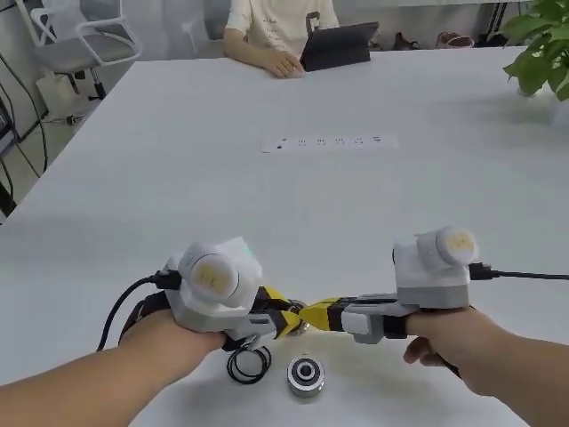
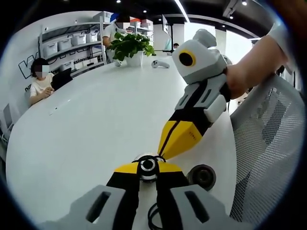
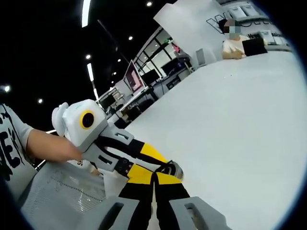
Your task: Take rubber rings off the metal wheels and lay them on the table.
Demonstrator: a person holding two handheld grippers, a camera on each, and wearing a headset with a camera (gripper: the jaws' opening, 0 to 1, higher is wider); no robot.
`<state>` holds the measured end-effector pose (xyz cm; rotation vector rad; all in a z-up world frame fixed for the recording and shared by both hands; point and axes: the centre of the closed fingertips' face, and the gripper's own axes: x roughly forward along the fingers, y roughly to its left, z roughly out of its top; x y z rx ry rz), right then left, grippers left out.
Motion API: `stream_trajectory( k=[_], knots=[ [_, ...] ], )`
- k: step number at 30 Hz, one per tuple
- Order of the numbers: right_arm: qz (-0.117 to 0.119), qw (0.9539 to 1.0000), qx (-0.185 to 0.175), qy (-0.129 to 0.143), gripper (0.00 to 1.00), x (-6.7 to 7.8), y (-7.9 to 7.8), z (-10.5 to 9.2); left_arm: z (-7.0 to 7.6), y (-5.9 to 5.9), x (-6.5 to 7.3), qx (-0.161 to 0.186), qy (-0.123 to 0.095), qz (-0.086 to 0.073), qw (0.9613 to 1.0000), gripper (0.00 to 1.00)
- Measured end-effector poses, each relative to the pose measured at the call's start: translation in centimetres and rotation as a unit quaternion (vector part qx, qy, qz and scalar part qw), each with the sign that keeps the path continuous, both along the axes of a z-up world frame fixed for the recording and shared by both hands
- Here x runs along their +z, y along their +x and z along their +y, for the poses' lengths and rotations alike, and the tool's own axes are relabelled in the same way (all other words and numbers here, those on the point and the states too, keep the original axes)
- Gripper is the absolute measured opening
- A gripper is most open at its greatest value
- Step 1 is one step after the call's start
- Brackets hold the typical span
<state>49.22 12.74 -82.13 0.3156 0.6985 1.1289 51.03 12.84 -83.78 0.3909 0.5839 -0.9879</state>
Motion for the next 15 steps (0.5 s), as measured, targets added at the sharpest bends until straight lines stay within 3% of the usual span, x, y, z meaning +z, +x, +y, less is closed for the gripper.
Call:
stream_trajectory(
  k=[6, 8, 15],
  knots=[
    [-0.017, 0.9995, -0.015, -0.02, 0.0, -0.4, 0.4, 0.0, 0.0, 0.0, 0.0, 0.002, 0.001, 0.0, 1.0, 0.07],
    [-0.03, 0.9985, -0.02, -0.041, 0.0, -0.9, 0.8, -0.2, 0.0, -0.1, 0.0, 0.003, 0.002, 0.001, 1.0, 0.07],
    [-0.045, 0.9972, -0.023, -0.056, 0.0, -1.1, 1.1, -0.2, 0.0, 0.0, 0.0, 0.003, 0.0, 0.003, 1.0, 0.07]
  ],
)
